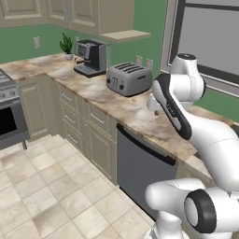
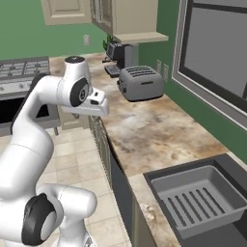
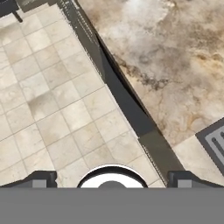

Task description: Open the dishwasher door and pull out the top rack.

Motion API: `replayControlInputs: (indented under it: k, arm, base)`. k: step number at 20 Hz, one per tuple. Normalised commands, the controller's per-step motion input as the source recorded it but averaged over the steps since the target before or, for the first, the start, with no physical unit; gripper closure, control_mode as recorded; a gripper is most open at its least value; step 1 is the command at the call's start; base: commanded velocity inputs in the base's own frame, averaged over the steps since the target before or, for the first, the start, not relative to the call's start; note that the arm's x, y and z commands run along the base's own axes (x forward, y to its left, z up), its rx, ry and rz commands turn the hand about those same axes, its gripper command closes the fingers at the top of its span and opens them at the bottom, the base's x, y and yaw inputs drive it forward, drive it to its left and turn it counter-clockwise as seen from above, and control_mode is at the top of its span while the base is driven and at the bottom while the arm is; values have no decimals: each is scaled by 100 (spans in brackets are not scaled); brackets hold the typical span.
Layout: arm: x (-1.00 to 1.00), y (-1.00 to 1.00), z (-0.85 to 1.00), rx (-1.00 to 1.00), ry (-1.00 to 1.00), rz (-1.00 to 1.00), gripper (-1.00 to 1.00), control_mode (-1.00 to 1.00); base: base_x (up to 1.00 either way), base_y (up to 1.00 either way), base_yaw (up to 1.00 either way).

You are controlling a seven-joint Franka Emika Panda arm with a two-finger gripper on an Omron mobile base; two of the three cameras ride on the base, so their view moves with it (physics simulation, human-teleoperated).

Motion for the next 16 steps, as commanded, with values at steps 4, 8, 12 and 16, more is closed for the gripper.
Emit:
replayControlInputs:
  k: [4,8,12,16]
  arm:
    - [0,9,-32,-4,0,5,-100,-100]
    - [6,29,-32,-11,0,3,-100,-100]
    - [4,36,-29,-15,0,2,-100,-100]
    - [11,29,-30,-12,0,2,-100,-100]
  base:
    - [0,0,0]
    - [0,0,0]
    - [0,0,0]
    - [0,0,0]
